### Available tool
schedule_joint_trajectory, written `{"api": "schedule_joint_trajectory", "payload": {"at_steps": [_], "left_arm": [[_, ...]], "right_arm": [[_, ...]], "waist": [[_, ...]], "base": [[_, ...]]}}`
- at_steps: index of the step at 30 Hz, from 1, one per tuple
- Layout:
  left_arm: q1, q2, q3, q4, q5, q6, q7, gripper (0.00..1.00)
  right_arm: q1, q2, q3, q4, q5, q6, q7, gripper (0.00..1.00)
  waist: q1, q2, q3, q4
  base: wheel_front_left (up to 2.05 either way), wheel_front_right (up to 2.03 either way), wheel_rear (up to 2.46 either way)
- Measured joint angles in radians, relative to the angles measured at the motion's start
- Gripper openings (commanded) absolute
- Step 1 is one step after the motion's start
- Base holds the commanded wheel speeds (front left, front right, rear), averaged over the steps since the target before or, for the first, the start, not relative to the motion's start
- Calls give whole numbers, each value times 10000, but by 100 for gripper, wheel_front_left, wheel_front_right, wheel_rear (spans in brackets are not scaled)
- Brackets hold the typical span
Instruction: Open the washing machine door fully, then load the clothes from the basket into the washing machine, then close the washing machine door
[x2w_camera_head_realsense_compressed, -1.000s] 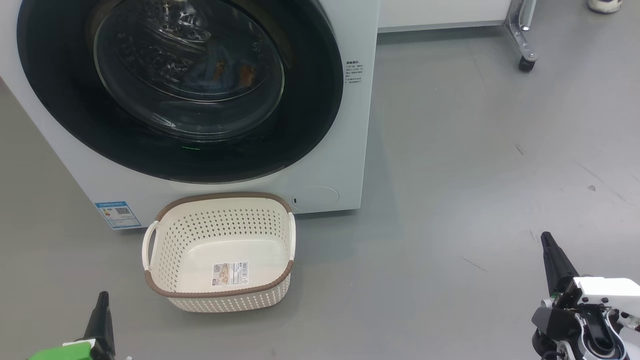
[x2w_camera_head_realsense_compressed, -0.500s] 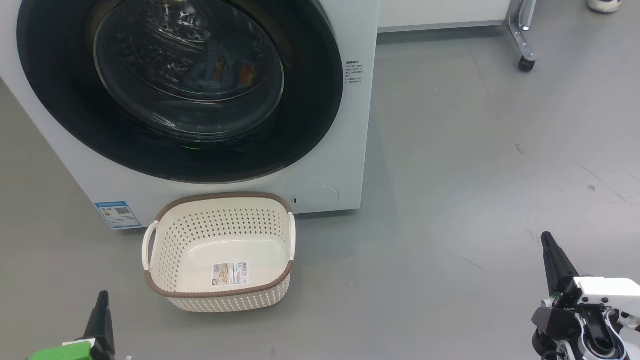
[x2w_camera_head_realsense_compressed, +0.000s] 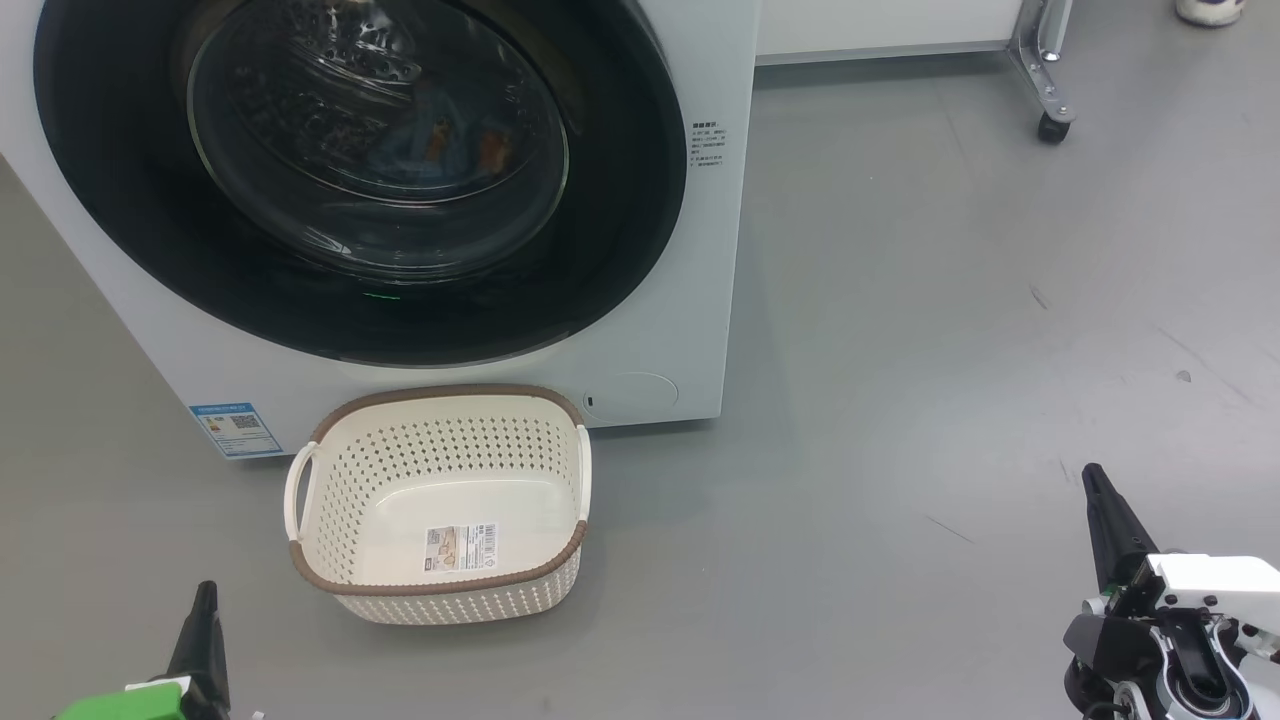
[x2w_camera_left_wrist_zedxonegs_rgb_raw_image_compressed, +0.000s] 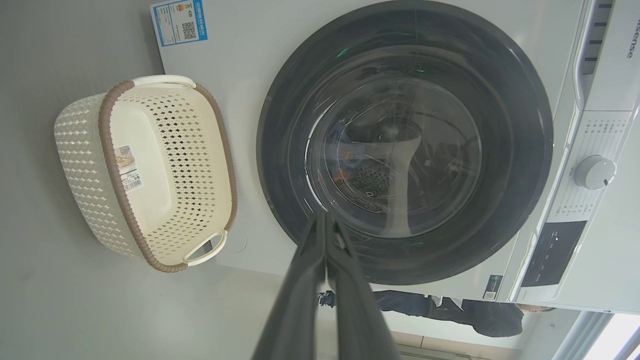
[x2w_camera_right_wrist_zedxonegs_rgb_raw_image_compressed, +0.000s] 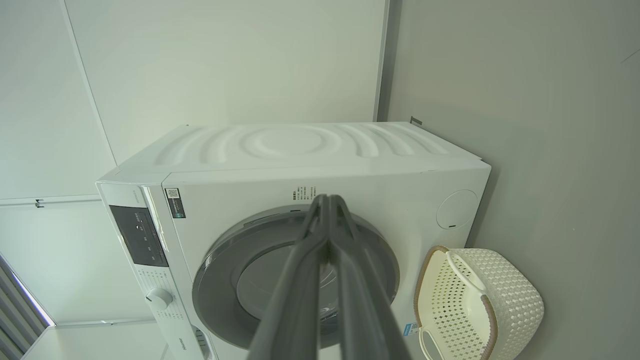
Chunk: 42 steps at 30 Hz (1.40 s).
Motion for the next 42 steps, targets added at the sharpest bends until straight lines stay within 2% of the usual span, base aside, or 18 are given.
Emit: {"api": "schedule_joint_trajectory", "payload": {"at_steps": [42], "left_arm": [[-1, 2, -2, -23, -2, 0, 0, 0]], "right_arm": [[-1, 19, -23, 0, 0, 0, 2, 0]], "waist": [[0, 0, 1, 0]], "base": [[0, 0, 0]]}}
